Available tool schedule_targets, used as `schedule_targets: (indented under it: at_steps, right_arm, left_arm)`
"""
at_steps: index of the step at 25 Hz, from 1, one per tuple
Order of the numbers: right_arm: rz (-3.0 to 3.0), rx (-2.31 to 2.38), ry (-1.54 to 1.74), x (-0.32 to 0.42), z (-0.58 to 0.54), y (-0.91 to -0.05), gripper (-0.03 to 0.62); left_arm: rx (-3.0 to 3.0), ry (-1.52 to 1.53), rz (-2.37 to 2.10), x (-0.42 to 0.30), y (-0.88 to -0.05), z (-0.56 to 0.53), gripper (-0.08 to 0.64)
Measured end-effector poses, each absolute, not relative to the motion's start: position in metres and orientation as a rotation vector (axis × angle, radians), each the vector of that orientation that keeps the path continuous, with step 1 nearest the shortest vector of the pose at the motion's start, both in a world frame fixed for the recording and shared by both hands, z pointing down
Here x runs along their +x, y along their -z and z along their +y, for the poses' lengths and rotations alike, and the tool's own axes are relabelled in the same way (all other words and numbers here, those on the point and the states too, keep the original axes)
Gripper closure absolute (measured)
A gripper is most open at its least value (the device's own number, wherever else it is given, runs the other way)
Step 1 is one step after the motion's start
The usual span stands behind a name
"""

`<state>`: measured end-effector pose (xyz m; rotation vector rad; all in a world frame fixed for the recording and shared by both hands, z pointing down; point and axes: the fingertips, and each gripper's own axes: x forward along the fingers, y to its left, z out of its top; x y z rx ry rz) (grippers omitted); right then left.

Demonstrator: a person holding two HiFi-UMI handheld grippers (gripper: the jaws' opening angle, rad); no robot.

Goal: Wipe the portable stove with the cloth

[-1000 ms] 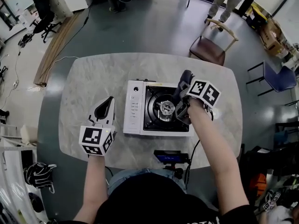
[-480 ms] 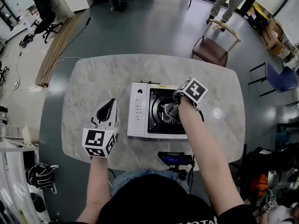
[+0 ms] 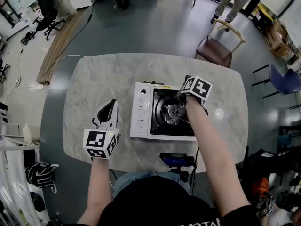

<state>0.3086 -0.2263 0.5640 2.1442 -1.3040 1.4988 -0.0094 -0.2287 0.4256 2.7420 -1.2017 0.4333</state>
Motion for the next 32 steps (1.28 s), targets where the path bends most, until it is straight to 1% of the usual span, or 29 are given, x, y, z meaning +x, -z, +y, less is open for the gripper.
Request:
schedule_targets:
  at_steps: [9, 13, 19, 25, 32]
  right_arm:
    - [-1.697, 1.677, -1.495, 0.265, -0.248, -0.565, 0.522]
    - [-1.784, 1.494, -1.412, 0.249, -0.25, -0.563, 0.522]
    - [-1.91, 1.205, -1.237, 0.201, -0.254, -0.563, 0.522]
    - [-1.925, 1.044, -1.063, 0.182, -0.253, -0.563, 0.522]
    - [-1.974, 1.033, -1.067, 0.179, -0.252, -0.56, 0.523]
  left_arm:
    - [2.744, -0.441, -1.2, -0.008, -0.426, -0.225, 0.549]
    - [2.737, -0.452, -1.218, -0.013, -0.425, -0.222, 0.549]
    - [2.728, -0.465, -1.25, -0.022, -0.425, -0.221, 0.549]
    - [2.713, -0.469, -1.289, -0.033, -0.422, -0.219, 0.548]
    - [2.722, -0.461, -1.303, -0.036, -0.416, -0.215, 0.549]
